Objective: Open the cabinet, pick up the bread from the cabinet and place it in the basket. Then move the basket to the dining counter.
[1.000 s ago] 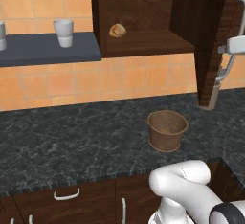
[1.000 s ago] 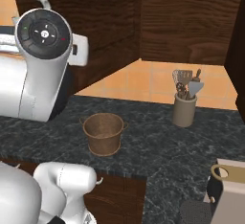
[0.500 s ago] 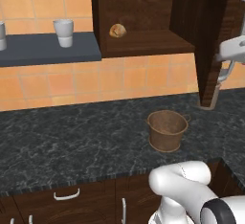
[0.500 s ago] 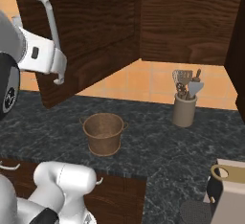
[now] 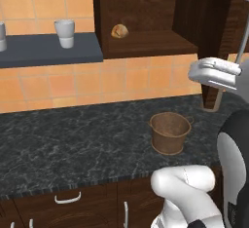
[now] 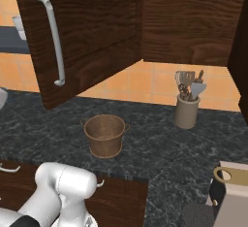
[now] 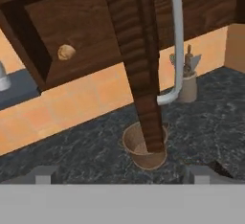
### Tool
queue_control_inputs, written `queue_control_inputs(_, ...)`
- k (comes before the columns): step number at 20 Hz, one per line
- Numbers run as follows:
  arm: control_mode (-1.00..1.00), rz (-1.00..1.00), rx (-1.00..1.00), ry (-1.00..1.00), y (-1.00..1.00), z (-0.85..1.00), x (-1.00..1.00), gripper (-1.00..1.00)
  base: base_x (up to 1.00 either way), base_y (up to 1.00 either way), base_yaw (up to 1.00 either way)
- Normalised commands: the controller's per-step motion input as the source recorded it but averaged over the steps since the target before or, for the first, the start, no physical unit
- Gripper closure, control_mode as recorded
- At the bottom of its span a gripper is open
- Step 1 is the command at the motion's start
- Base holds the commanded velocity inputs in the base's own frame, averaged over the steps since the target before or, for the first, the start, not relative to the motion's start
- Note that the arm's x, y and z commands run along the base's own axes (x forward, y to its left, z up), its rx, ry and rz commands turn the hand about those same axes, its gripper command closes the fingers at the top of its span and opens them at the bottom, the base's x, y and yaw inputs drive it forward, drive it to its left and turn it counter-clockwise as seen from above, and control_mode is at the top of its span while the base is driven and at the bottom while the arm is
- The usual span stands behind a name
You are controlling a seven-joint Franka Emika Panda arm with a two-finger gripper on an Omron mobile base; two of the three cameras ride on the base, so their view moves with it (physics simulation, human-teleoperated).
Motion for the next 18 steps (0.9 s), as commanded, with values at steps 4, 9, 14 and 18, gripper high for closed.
queue_control_inputs(4, -1.0, -0.45, 0.21, 0.0, 0.15, -0.11, 0.84, -1.0, 0.0, 0.0, 0.0)
queue_control_inputs(9, -1.0, -0.29, 0.08, -0.07, 0.38, -0.1, 0.94, -1.0, 0.0, 0.0, 0.0)
queue_control_inputs(14, -1.0, -0.3, 0.09, -0.25, 0.33, -0.12, 0.88, -1.0, 0.0, 0.0, 0.0)
queue_control_inputs(18, -1.0, -0.35, 0.12, -0.24, -0.04, -0.16, 0.57, -1.0, 0.0, 0.0, 0.0)
